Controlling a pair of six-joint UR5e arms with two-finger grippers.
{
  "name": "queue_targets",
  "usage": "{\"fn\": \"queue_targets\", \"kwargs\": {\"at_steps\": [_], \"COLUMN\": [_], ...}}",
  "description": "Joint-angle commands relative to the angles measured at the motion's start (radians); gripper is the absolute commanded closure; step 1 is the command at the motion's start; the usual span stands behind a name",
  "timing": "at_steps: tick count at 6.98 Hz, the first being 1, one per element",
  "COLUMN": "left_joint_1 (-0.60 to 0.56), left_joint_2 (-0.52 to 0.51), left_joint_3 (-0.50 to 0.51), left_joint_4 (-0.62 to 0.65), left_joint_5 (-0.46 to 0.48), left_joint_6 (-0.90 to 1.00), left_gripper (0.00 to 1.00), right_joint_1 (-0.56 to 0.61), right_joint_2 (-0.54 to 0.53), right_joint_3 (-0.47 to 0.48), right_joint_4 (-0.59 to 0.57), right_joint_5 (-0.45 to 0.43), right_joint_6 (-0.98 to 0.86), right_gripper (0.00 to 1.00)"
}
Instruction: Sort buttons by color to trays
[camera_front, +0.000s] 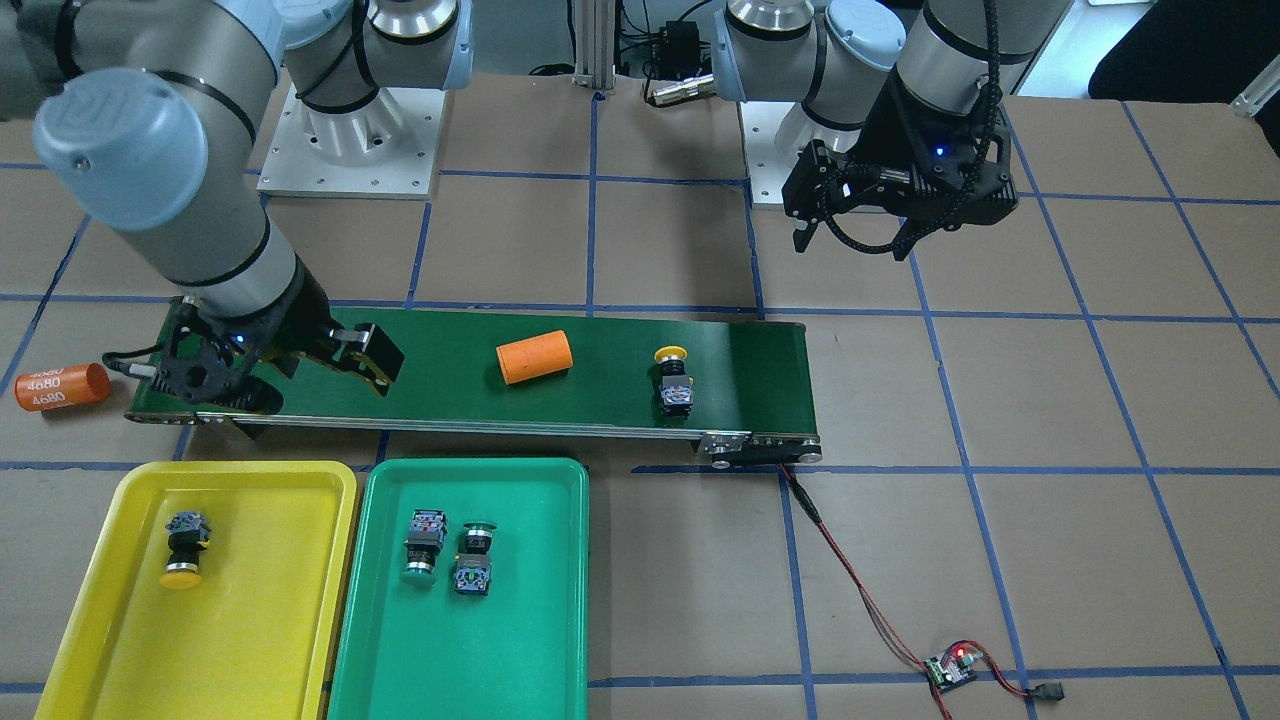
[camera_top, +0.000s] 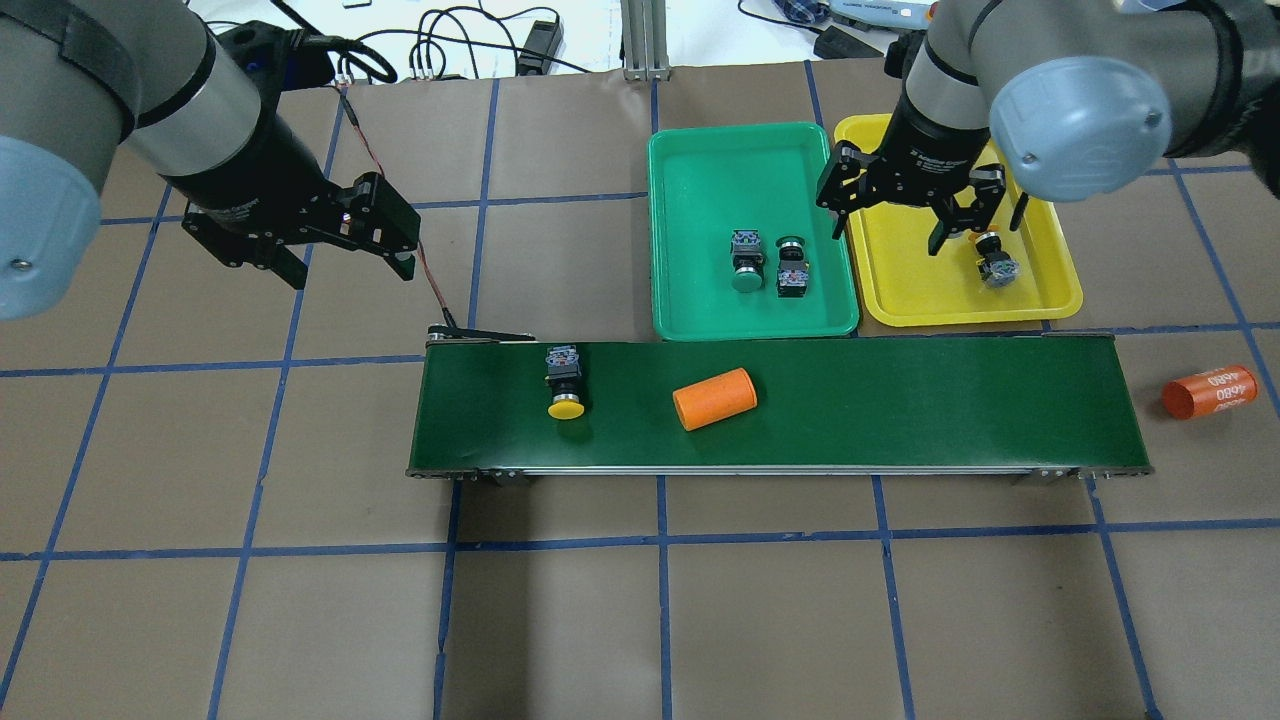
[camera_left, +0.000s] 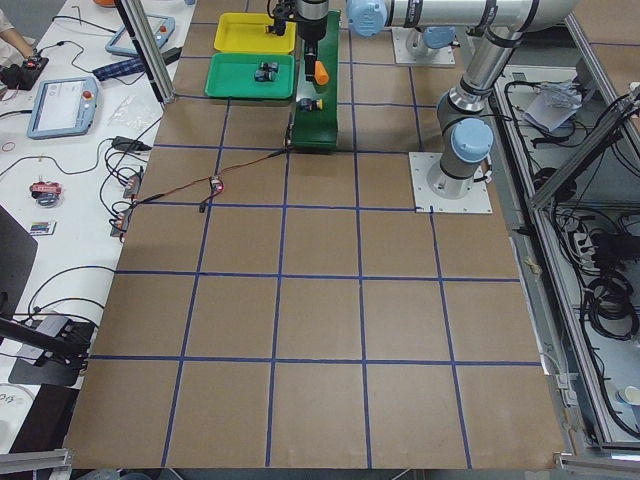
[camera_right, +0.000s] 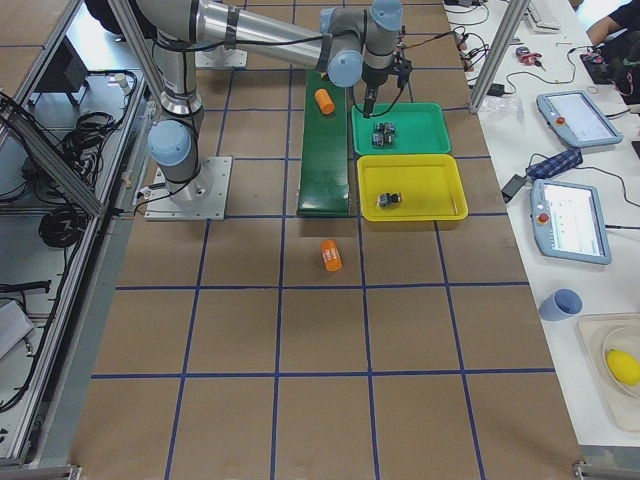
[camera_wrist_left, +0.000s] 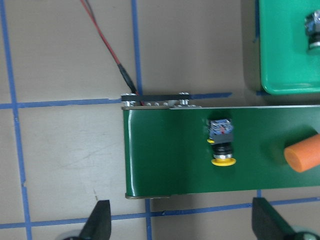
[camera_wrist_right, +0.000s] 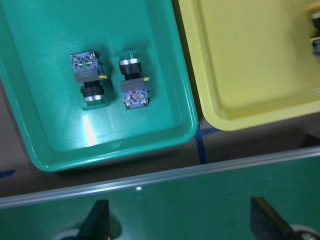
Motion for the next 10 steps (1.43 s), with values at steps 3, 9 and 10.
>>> {"fn": "queue_targets", "kwargs": {"at_steps": [3, 9, 10], "left_joint_1": [0.01, 0.005, 0.007], "left_joint_2": [-0.028, -0.019, -0.017], "left_joint_3": [0.008, -0.006, -0.008], "left_joint_4": [0.047, 0.056, 0.056], "left_joint_5": [0.052, 0.058, 0.058], "left_joint_6": [0.02, 0.022, 0.022], "left_gripper": [0.0, 0.0, 0.0], "right_joint_1": [-0.001, 0.001, 0.001], "right_joint_2": [-0.014, -0.069, -0.069], "right_joint_3": [0.023, 0.011, 0.018], "right_joint_4": [0.065, 0.053, 0.059], "right_joint_5": [-0.033, -0.032, -0.043], "right_joint_6": [-0.002, 0.0, 0.003], "right_gripper": [0.0, 0.0, 0.0]}}
